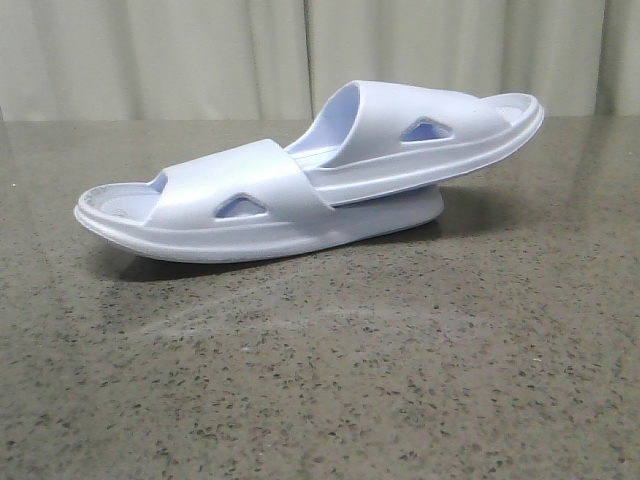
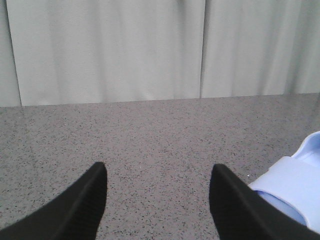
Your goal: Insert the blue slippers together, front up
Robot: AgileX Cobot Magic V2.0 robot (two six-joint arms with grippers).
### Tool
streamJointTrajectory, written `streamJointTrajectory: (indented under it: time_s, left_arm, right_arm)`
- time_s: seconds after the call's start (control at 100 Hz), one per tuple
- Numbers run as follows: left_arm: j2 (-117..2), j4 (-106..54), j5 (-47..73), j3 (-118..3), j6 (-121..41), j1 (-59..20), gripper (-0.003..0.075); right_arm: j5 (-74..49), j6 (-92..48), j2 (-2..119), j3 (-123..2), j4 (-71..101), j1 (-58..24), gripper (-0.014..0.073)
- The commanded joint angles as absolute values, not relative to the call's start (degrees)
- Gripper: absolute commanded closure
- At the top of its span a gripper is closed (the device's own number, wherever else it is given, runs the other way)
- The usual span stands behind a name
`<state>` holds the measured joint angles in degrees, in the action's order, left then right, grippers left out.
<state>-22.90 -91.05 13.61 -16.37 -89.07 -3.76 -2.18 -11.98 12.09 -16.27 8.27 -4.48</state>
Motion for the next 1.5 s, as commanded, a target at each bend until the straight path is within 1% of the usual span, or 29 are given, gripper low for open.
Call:
streamJointTrajectory:
  time_s: [0.0, 0.07, 0.12, 0.17, 0.23, 0.26, 0.3, 0.31, 0.35, 0.36, 0.38, 0.4, 1.4, 1.49]
  left_arm:
    - [-23.2, -92.6, 14.0, -17.9, -89.1, -4.2, 0.0329]
    - [-23.2, -92.6, 13.8, -17.9, -89.1, -4.2, 0.0343]
    - [-23.2, -92.6, 13.7, -17.9, -89.1, -4.2, 0.0378]
    - [-23.2, -92.6, 13.6, -17.9, -89.1, -4.2, 0.0428]
    - [-23.2, -92.6, 13.6, -17.9, -89.1, -4.2, 0.0517]
    - [-23.2, -92.6, 13.6, -17.9, -89.1, -4.2, 0.0545]
    - [-23.2, -92.6, 13.6, -17.9, -89.1, -4.2, 0.0612]
    - [-23.2, -92.6, 13.6, -17.9, -89.1, -4.2, 0.0612]
    - [-23.2, -92.6, 13.6, -17.9, -89.1, -4.2, 0.0678]
    - [-23.2, -92.6, 13.6, -17.9, -89.1, -4.2, 0.0678]
    - [-23.2, -92.6, 13.6, -17.9, -89.1, -4.2, 0.0704]
    - [-23.2, -92.6, 13.6, -17.9, -89.1, -4.2, 0.0703]
    - [-23.2, -92.6, 13.6, -16.7, -89.1, -4.5, 0.0704]
    - [-23.1, -92.6, 10.0, -16.0, -89.1, -5.0, 0.0704]
  right_arm:
    - [0.8, -12.6, 12.3, -17.7, 7.6, -4.4, 0.0193]
    - [0.8, -12.6, 12.3, -17.7, 7.6, -4.4, 0.0214]
    - [1.0, -12.6, 12.3, -17.7, 7.6, -4.4, 0.026]
    - [1.0, -12.6, 12.3, -17.7, 7.6, -4.4, 0.034]
    - [1.0, -12.6, 12.3, -17.7, 7.6, -4.4, 0.0435]
    - [1.0, -12.6, 12.3, -17.7, 7.6, -4.4, 0.0484]
    - [1.0, -12.6, 12.3, -17.7, 7.6, -4.4, 0.0557]
    - [1.0, -12.6, 12.3, -17.7, 7.6, -4.4, 0.058]
    - [1.0, -12.6, 12.3, -17.7, 7.6, -4.4, 0.0635]
    - [1.0, -12.6, 12.3, -17.7, 7.6, -4.4, 0.0657]
    - [1.0, -12.6, 12.3, -17.7, 7.6, -4.4, 0.0687]
    - [1.0, -12.6, 12.3, -17.7, 7.6, -4.4, 0.0703]
    - [0.8, -12.6, 12.3, -17.7, 7.7, -4.4, 0.0701]
    - [0.8, -12.6, 12.3, -17.7, 7.7, -4.4, 0.0701]
